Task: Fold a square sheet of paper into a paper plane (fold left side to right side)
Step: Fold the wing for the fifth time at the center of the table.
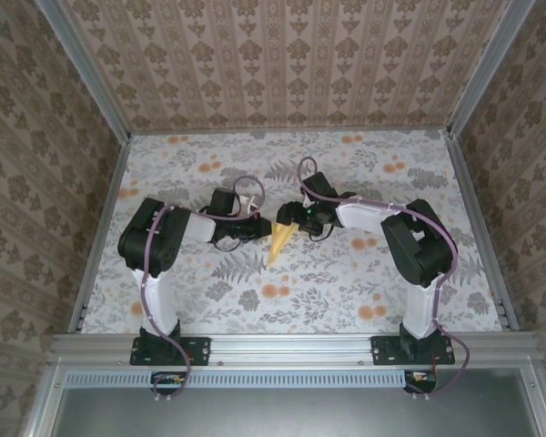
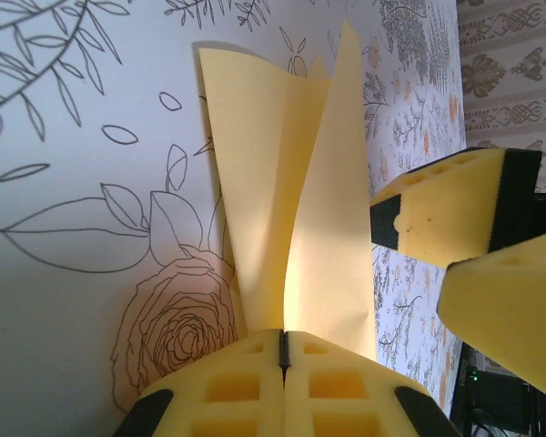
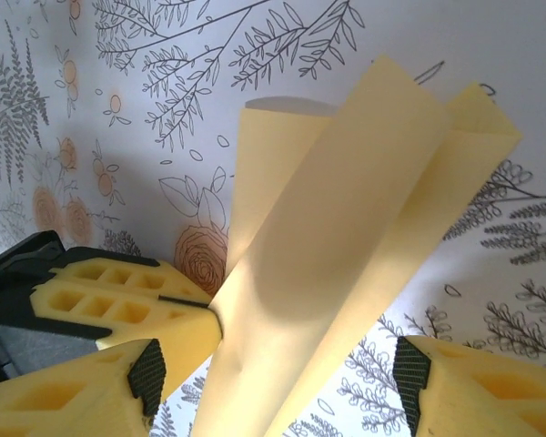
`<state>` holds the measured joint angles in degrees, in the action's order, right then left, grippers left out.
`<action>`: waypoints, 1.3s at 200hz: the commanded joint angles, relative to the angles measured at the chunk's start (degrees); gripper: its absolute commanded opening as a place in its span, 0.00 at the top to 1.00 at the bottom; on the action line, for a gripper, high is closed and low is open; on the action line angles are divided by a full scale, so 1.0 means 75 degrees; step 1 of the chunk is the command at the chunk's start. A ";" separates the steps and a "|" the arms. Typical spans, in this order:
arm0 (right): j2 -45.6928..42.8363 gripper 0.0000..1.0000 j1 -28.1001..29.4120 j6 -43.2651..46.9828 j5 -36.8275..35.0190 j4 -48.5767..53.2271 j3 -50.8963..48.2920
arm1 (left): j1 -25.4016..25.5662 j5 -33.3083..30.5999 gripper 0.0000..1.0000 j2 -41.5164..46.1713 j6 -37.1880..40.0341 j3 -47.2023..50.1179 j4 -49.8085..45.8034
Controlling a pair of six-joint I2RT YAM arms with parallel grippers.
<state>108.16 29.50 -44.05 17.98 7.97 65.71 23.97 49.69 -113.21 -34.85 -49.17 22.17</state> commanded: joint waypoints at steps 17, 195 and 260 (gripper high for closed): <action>-0.0426 0.45 -0.0030 0.0149 0.0083 -0.0474 -0.0224 | -0.0104 -0.0914 1.00 -0.0358 0.0399 0.0065 -0.0788; 0.0561 0.67 0.0028 0.0564 -0.0206 -0.0047 0.0406 | -0.0023 -0.0955 1.00 -0.0421 0.0674 -0.0344 -0.1326; 0.0769 0.67 0.0028 0.0565 -0.0421 0.0262 0.0473 | -0.0009 -0.0953 1.00 -0.0419 0.0673 -0.0416 -0.1388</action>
<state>112.27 29.52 -40.62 16.69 6.72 67.53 24.23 49.47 -113.43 -32.29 -52.18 15.57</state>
